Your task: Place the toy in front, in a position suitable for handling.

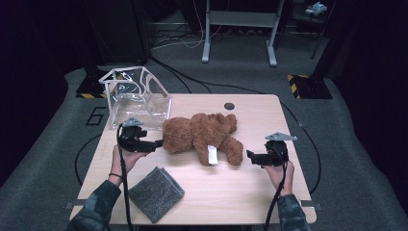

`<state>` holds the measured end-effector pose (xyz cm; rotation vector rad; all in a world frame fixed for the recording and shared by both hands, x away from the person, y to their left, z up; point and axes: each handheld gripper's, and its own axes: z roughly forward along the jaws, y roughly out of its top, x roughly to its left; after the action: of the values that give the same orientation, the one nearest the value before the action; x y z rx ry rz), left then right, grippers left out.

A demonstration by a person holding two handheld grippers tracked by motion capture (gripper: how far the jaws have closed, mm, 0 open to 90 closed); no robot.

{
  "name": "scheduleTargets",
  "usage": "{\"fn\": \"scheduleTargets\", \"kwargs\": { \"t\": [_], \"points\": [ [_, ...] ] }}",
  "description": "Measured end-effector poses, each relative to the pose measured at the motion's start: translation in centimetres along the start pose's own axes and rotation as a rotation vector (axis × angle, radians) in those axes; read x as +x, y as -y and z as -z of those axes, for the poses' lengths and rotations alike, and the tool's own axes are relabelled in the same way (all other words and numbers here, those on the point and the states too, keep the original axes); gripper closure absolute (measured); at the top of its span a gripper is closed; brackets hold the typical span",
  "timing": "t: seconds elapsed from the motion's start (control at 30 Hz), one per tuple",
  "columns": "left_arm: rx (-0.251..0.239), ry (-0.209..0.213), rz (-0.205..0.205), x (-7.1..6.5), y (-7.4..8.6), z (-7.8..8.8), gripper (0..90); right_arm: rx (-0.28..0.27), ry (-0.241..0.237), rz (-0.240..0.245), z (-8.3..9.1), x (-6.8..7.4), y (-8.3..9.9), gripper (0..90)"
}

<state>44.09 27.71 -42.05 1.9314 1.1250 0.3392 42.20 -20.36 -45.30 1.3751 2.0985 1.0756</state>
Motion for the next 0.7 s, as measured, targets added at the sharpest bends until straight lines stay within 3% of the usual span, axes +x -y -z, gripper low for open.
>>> {"fn": "scheduleTargets", "kwargs": {
  "t": [0.13, 0.27, 0.33, 0.47, 0.7],
  "points": [
    [0.018, 0.011, -0.027, -1.0, 2.2, 1.0, 10.2, 0.029, 0.046, -0.016, 0.4, -0.9, 3.2, 2.9],
    [0.041, 0.018, -0.038, -1.7, 3.8, 1.2, 10.0, 0.041, 0.051, -0.049, 0.4, -1.6, 5.1, 2.8],
    [0.061, 0.030, -0.040, -2.4, 5.5, 1.2, 9.7, 0.050, 0.061, -0.074, 0.4, -2.1, 6.5, 2.1],
    [0.080, 0.029, -0.038, -3.2, 7.3, 1.2, 9.8, 0.064, 0.096, -0.031, 0.3, -2.0, 7.5, 0.5],
    [0.113, 0.030, -0.026, -4.5, 10.3, 1.3, 7.6, 0.055, 0.092, -0.047, 0.0, -2.1, 8.5, 0.0]
  ]
}}
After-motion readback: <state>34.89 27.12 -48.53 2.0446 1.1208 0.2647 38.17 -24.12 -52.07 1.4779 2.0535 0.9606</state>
